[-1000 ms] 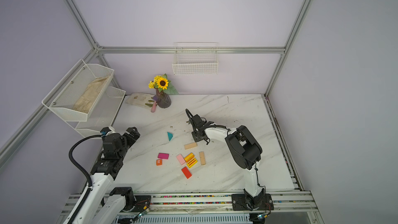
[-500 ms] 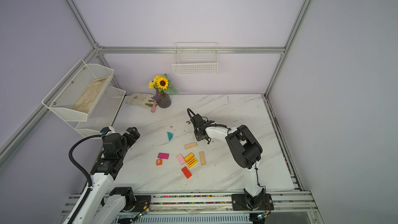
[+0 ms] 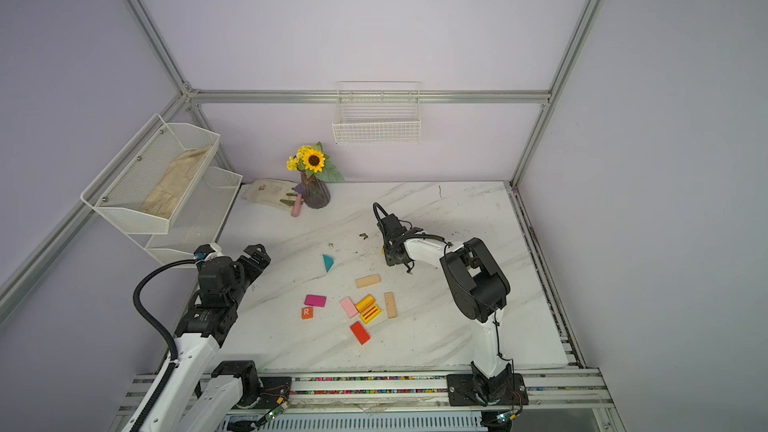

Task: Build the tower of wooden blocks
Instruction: 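Lower the yellow arch onto the open table and open the right gripper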

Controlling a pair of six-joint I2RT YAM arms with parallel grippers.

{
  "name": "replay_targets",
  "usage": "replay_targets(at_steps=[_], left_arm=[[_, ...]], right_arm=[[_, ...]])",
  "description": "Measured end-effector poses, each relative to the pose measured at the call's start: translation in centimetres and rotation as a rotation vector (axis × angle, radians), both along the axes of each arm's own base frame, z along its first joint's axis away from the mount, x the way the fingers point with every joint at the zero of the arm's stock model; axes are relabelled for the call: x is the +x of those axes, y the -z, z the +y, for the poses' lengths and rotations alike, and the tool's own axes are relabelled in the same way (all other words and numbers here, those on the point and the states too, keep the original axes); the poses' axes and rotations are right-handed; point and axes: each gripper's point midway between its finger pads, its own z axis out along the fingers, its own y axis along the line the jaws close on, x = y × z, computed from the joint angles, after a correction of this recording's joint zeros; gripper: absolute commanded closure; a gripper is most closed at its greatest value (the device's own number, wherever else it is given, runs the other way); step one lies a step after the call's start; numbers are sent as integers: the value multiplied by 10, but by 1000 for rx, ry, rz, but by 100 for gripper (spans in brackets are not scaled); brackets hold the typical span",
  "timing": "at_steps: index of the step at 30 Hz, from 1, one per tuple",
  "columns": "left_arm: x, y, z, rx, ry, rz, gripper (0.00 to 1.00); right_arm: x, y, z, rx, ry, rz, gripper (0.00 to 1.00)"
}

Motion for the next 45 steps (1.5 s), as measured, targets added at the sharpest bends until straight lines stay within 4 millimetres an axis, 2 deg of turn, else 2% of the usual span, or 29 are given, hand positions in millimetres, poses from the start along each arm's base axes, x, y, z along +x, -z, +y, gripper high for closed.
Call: replay_targets(at_steps=[5, 13, 25, 31, 37, 45], left_arm=[[3, -4, -5, -5, 29, -20, 0], [7, -3, -11, -11, 67, -19, 0], [16, -17, -26, -11, 164, -84, 0], [19, -14, -29, -13, 181, -72, 0], [20, -12, -32, -20, 196, -68, 0], [21, -15, -36, -25, 220, -80, 0]], right_arm=[[0, 1, 7, 43, -15, 17, 43], [-1, 3, 17, 87, -31, 33, 49], [19, 3, 28, 101, -18, 8, 52], [28, 3, 25, 102, 1, 0, 52], [35, 4, 11, 102, 39, -2, 51], [37, 4, 7, 99, 55, -5, 50]])
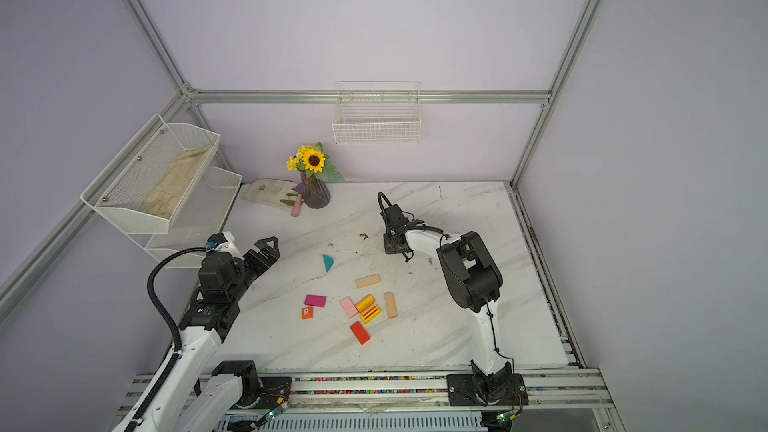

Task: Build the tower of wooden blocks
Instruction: 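Lower the yellow arch onto the open table and open the right gripper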

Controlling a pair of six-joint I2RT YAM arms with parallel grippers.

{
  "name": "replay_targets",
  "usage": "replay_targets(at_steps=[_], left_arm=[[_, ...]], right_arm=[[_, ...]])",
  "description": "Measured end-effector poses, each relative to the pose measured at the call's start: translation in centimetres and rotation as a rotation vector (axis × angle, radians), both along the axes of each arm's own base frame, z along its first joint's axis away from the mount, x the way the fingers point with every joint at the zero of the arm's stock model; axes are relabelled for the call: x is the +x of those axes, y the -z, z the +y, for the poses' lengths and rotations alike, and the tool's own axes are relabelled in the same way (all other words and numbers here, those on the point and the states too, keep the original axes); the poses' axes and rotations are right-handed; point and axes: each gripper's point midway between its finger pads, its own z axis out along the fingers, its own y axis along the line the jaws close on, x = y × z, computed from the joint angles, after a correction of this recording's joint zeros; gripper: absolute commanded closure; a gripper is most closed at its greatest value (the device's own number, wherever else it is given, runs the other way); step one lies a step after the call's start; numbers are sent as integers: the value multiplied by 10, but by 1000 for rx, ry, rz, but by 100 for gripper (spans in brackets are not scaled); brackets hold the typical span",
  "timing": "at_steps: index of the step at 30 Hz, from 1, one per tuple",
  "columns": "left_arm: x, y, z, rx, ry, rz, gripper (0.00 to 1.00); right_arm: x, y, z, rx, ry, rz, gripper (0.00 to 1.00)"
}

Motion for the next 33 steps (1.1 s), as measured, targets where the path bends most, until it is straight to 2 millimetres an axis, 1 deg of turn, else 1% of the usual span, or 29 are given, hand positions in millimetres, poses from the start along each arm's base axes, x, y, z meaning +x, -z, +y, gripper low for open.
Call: replay_targets(at_steps=[27, 33], left_arm=[[2, -7, -6, -4, 36, -31, 0], [3, -11, -7, 1, 45, -46, 0]], right_arm=[[4, 0, -16, -42, 82, -17, 51], [7, 0, -24, -56, 112, -21, 51]])
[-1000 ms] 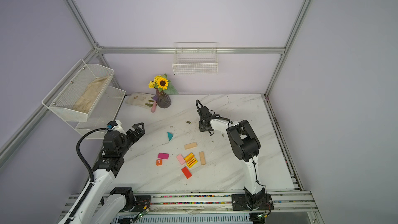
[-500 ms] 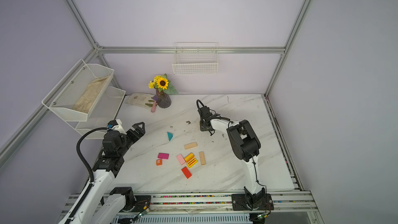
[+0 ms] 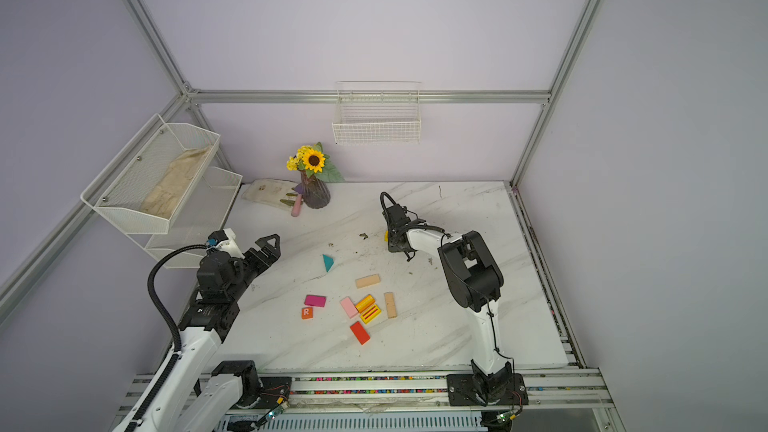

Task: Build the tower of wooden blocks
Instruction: 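Lower the yellow arch onto the open table and open the right gripper, then raise the right gripper and move it back over the wooden blocks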

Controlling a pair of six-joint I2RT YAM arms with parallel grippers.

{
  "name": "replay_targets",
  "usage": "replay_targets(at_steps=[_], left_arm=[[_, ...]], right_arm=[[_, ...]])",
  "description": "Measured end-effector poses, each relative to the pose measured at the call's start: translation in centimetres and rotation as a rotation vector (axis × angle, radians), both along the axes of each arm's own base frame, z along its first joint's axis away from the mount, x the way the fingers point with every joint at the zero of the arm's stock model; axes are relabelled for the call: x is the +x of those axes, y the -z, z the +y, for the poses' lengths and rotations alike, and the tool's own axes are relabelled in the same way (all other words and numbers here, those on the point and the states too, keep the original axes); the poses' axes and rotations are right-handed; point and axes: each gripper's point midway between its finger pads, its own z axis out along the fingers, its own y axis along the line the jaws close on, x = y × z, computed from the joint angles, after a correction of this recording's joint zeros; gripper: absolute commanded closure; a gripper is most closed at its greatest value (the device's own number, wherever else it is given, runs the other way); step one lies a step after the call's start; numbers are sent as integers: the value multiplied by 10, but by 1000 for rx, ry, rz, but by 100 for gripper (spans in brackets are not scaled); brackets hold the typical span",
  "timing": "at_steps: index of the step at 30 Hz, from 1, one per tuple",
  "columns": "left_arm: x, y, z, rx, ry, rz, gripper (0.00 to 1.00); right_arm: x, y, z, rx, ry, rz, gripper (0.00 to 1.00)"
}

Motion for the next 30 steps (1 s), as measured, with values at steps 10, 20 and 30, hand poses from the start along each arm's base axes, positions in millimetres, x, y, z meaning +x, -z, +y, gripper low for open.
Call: replay_targets(at_steps=[10, 20, 30], left_arm=[[0, 0, -2, 3, 11, -1, 0], [-21, 28, -10, -70, 37, 215, 0], [-35, 37, -15, 89, 144, 193, 0]], right_arm=[[2, 0, -4, -9, 14, 3, 51], [-51, -17, -32, 1, 50, 53, 46], [-127, -157, 27, 453, -70, -240, 36]])
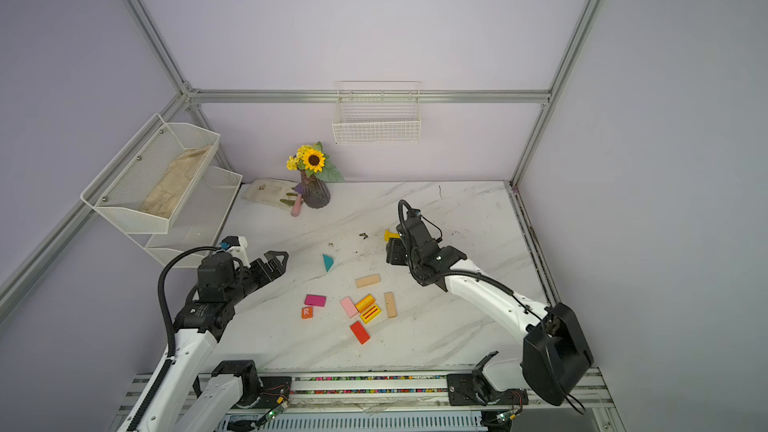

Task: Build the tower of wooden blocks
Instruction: 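Raise the right gripper and move it back over the wooden blocks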

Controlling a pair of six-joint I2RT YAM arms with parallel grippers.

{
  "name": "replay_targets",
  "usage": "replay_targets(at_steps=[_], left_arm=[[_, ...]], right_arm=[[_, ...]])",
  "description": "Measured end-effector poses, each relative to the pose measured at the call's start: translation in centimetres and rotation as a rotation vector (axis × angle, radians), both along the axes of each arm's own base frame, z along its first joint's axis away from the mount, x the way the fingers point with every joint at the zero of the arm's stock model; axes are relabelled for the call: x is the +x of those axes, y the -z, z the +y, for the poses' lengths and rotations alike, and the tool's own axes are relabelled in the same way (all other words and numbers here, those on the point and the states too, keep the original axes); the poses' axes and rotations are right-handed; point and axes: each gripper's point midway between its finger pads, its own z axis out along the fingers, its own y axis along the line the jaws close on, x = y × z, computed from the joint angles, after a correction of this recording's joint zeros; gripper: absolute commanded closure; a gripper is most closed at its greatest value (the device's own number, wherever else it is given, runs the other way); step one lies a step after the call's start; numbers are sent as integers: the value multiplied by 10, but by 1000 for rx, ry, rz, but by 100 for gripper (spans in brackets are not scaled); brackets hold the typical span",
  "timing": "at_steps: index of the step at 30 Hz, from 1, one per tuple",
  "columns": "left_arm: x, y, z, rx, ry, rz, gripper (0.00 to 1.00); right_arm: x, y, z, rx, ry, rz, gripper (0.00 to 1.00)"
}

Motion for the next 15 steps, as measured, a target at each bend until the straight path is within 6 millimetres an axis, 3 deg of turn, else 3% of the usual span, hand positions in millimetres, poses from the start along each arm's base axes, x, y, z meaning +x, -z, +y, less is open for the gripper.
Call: replay_targets(at_steps=[5, 10, 15], left_arm=[[-13, 31, 11, 49, -47, 23, 0], [-19, 32, 15, 59, -74, -30, 0], [-19, 23, 18, 64, -92, -81, 0]], right_arm=[[-16, 42, 0, -49, -27, 17, 35], [-14, 60, -2, -108, -23, 48, 35], [-7, 75, 11, -156, -46, 132, 44]])
